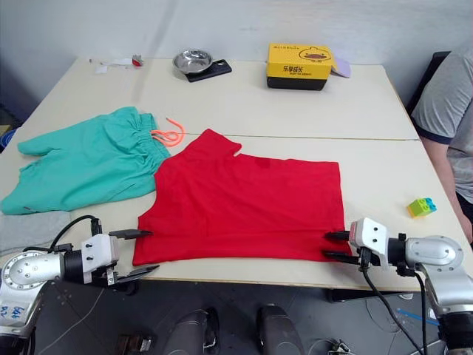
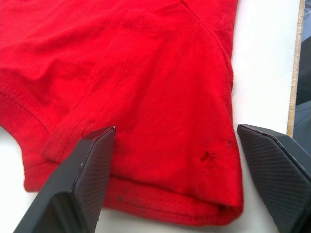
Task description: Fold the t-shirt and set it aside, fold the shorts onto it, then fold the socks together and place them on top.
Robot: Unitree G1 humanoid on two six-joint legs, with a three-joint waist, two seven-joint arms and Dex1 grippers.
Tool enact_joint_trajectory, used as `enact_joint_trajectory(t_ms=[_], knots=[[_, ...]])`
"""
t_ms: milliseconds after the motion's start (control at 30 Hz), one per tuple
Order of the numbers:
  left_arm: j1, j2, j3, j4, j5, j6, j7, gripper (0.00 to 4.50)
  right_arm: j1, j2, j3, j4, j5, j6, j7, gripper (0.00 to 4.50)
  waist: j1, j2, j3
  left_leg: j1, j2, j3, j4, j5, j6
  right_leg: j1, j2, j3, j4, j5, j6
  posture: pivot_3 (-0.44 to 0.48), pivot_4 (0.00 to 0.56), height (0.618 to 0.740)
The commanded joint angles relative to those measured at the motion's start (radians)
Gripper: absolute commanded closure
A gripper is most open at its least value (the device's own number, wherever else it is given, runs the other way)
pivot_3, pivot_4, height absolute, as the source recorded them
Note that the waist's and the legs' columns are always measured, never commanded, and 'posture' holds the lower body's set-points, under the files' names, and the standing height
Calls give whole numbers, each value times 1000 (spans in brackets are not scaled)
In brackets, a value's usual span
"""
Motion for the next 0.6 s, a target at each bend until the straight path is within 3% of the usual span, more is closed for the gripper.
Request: enact_joint_trajectory(t_ms=[33, 100, 367, 600], knots=[[-3, 31, -19, 57, 63, 15, 22, 1530, -15, -14, 4, 75, -26, -63, 14, 3861, 1, 0, 0, 0, 0, 0, 0, 0, 0, 0, 0, 0, 1, 0, 0, 0, 150, 740], [2, 43, -22, 67, 66, 30, 25, 2074, -23, -14, 6, 103, -27, -81, 21, 4481, 0, 0, 0, 1, 0, 0, 1, 0, 0, 1, 0, 0, 2, 0, 0, 0, 150, 740], [23, 75, -6, 71, 19, 48, -4, 4403, 35, -23, -2, 75, 18, -70, 49, 4500, 0, 2, -3, 2, 0, 0, 1, 1, -2, 1, 0, 0, 4, 1, -2, 0, 150, 740], [61, 115, 22, 77, -11, 22, -45, 4458, 139, -46, -28, -45, 48, -8, 20, 4500, -4, 1, -4, 2, 1, 0, -1, 1, -2, -1, 0, 0, 4, 0, -4, 0, 150, 740]])
